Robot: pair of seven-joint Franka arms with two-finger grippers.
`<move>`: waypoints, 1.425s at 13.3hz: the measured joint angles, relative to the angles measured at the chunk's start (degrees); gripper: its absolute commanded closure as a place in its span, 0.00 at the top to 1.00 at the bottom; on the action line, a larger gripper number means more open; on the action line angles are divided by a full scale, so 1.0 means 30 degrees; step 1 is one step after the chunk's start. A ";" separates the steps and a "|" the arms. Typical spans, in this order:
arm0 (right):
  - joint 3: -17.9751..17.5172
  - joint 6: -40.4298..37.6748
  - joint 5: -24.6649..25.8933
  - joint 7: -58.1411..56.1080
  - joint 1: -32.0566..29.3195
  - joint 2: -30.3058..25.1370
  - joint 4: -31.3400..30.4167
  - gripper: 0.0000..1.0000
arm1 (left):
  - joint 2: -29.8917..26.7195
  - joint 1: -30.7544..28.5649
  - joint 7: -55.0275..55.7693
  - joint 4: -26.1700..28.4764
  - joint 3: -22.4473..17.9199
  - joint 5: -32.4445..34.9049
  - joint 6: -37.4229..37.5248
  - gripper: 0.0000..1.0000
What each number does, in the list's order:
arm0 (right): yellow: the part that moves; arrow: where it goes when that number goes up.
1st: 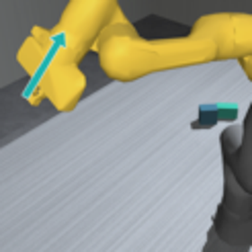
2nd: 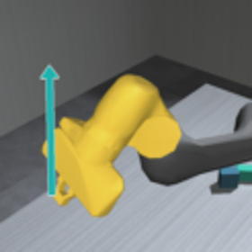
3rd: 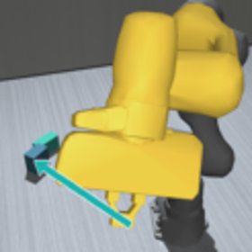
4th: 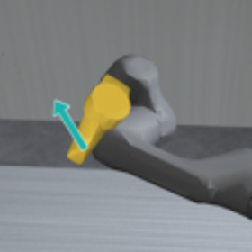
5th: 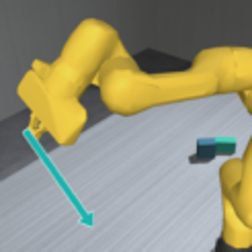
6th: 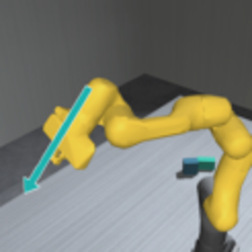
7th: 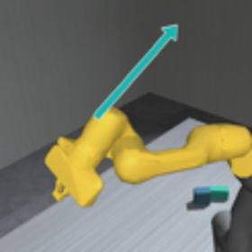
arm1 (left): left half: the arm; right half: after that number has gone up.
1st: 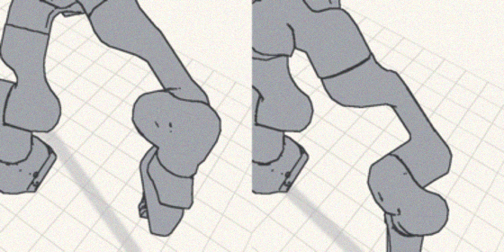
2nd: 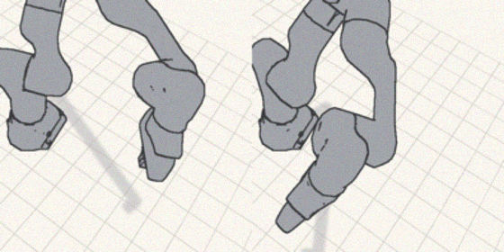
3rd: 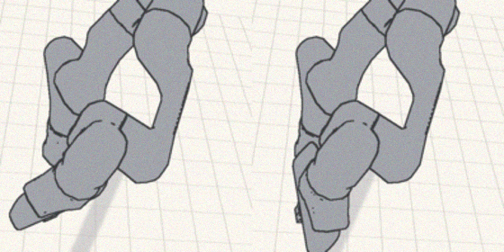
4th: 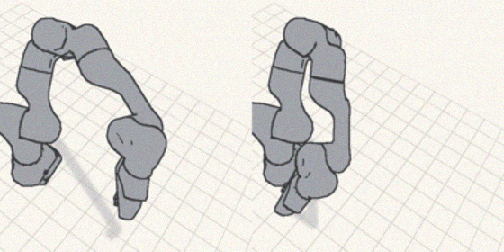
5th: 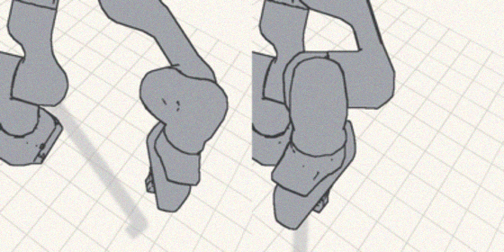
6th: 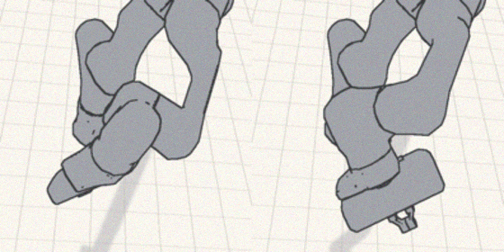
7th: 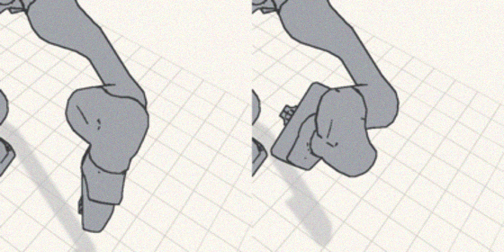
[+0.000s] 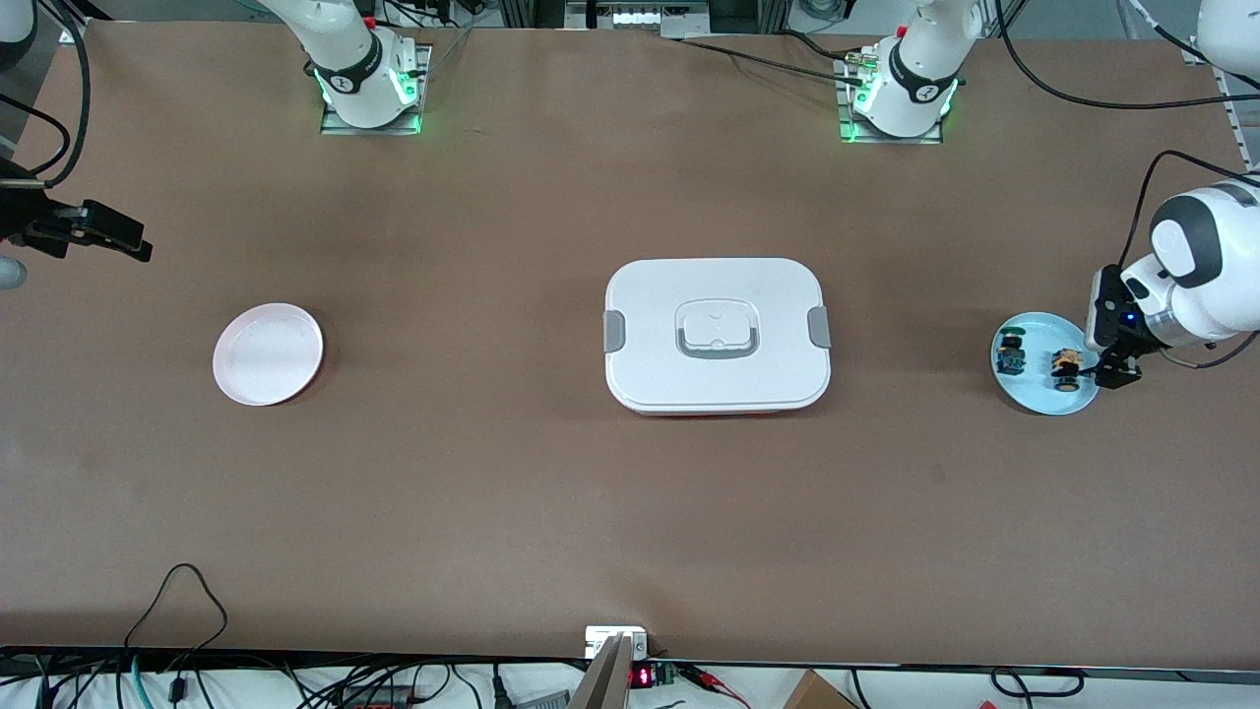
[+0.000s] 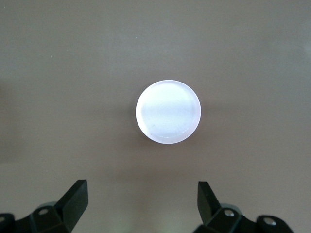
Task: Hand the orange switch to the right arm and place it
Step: 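Lower the left gripper and grasp the orange-black switch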
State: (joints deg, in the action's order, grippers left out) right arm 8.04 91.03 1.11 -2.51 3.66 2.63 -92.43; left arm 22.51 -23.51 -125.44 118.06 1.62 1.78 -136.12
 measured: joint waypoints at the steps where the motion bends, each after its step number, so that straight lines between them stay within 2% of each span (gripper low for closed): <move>1: 0.0000 0.0000 0.0000 0.0000 0.0000 0.0000 0.0000 1.00 | 0.0264 -0.0201 -0.0542 0.0016 0.0052 -0.0352 -0.0363 1.00; 10: 0.0000 0.0000 0.0000 -0.0007 0.0001 0.0000 0.0000 1.00 | 0.1481 -0.0387 -0.0827 0.0006 0.0286 -0.0582 -0.2226 1.00; 19: 0.0000 0.0000 0.0000 -0.0009 0.0001 0.0000 0.0000 1.00 | 0.2060 -0.0578 -0.0827 -0.0251 0.0318 -0.0807 -0.2523 0.99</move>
State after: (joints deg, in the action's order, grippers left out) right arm 8.04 91.03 1.11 -2.54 3.66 2.63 -92.43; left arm 28.69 -25.24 -127.92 117.31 2.57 -0.64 -143.69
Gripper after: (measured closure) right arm 0.000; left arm 0.000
